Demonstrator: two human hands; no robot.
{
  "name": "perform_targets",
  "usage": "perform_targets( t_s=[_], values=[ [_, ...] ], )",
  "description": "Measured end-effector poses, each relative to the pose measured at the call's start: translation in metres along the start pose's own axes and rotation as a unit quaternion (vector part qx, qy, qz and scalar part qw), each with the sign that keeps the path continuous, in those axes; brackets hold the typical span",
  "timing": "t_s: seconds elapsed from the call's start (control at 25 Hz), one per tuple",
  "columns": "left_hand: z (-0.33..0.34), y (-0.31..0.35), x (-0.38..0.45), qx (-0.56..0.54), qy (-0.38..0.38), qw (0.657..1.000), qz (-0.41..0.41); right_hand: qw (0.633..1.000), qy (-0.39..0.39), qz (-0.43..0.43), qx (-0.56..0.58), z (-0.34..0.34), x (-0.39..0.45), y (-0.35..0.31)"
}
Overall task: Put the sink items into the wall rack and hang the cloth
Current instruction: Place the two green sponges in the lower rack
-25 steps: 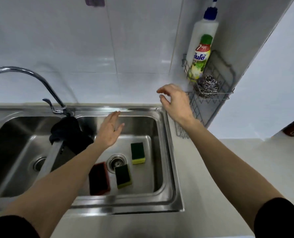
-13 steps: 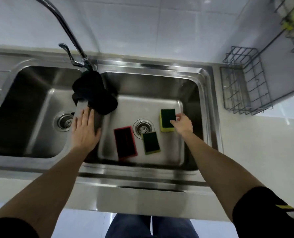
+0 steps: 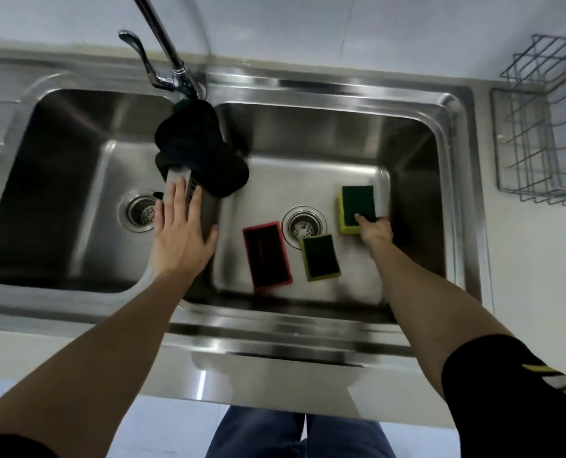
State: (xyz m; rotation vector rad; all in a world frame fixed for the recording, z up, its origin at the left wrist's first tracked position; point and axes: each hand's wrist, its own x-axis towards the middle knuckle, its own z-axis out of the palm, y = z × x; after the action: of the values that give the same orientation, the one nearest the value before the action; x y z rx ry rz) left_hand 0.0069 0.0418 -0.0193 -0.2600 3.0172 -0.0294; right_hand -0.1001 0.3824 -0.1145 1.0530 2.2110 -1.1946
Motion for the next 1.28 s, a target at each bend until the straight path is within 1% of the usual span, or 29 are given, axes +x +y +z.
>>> perform_targets(
  t_s=[0.2, 0.28, 0.36, 0.44, 0.56, 0.72, 0.84, 1.0, 1.12, 1.2, 1.28],
  values=[
    [0.005, -0.002, 0.002, -0.014, 0.017, 1.000, 0.000, 0.999, 0.004, 0.030, 0.034, 0.012, 0.007, 0.001],
    [0.008, -0.003, 0.002, -0.016, 0.025, 1.000, 0.000, 0.993, -0.016, 0.057, 0.101, 0.011, 0.006, -0.003],
    [0.010, -0.004, 0.003, -0.019, 0.032, 0.999, 0.002, 0.975, -0.045, 0.092, 0.196, 0.007, -0.001, -0.008],
    [0.011, -0.004, 0.003, -0.029, 0.038, 0.999, 0.005, 0.960, -0.073, 0.105, 0.249, 0.002, -0.010, -0.011],
    [0.010, -0.006, 0.002, -0.068, 0.048, 0.996, 0.009, 0.941, -0.109, 0.093, 0.308, -0.009, -0.027, -0.019],
    [0.000, 0.005, 0.010, -0.172, 0.105, 0.979, 0.007, 0.910, -0.139, 0.025, 0.390, -0.045, -0.053, -0.034],
    [-0.016, 0.053, 0.024, -0.293, 0.133, 0.947, 0.014, 0.898, -0.132, -0.059, 0.416, -0.092, -0.069, -0.051],
    [-0.053, 0.162, 0.042, -0.390, 0.122, 0.910, 0.069, 0.886, -0.082, -0.174, 0.422, -0.184, -0.076, -0.079],
    [-0.080, 0.252, 0.050, -0.459, 0.073, 0.878, 0.113, 0.885, -0.036, -0.224, 0.407, -0.246, -0.066, -0.094],
    [-0.091, 0.310, 0.051, -0.499, 0.031, 0.854, 0.141, 0.888, -0.007, -0.237, 0.395, -0.274, -0.049, -0.099],
    [-0.099, 0.364, 0.050, -0.532, -0.021, 0.833, 0.152, 0.893, 0.026, -0.233, 0.385, -0.294, -0.026, -0.104]
  ],
)
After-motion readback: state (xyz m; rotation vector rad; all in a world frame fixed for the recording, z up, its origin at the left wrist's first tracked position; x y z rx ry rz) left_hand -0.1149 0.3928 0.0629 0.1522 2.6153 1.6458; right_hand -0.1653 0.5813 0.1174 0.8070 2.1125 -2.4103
